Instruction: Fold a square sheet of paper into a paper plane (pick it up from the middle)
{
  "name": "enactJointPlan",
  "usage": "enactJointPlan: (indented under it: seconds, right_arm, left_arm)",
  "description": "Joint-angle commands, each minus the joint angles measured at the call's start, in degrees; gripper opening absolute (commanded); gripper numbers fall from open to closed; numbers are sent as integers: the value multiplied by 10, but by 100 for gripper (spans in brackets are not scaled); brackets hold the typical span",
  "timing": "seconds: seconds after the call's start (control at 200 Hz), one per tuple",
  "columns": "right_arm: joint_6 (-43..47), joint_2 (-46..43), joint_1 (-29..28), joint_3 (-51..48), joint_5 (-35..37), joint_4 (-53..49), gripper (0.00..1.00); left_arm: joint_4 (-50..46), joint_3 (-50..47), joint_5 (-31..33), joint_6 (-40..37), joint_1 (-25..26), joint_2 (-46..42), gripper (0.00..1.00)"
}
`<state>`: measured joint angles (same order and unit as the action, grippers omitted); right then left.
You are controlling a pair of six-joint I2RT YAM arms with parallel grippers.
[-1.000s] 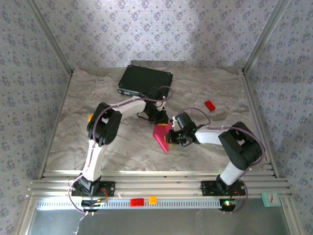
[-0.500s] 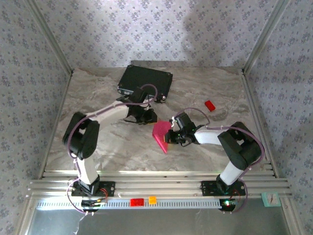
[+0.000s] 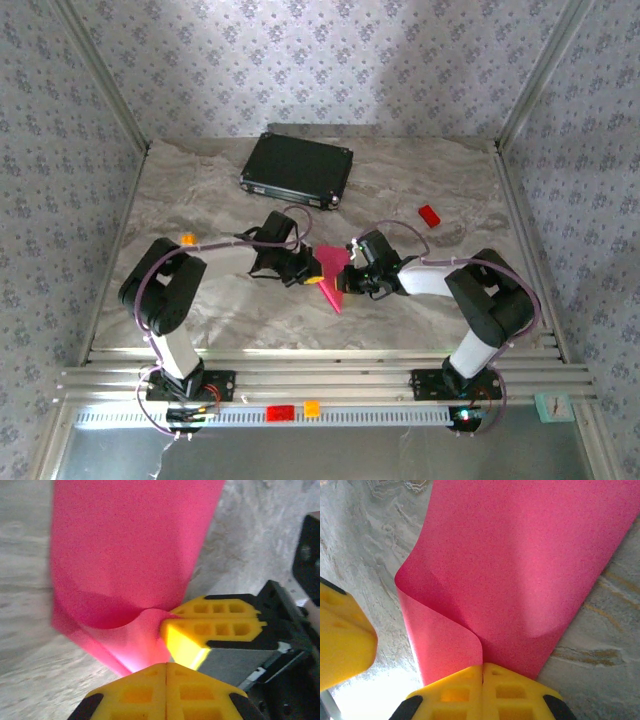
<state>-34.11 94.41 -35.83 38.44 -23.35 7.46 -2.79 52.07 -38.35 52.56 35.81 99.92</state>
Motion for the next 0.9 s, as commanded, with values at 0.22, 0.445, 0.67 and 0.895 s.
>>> enactJointPlan:
  seconds: [0.22, 0.445, 0.67, 0.895]
  right_arm:
    - [-8, 18, -5, -16, 23, -28, 0]
    - [-8, 17, -4, -16, 23, -28, 0]
    - [-10, 18, -4, -18, 23, -26, 0]
    - [-10, 14, -6, -21, 29, -30, 0]
  left_arm:
    - [64, -4, -28, 37, 8, 23, 6]
    - [75, -31, -21, 26, 8, 46, 5]
    - [33, -56, 25, -7, 7, 45, 4]
    - [8, -15, 23, -16, 10, 6, 9]
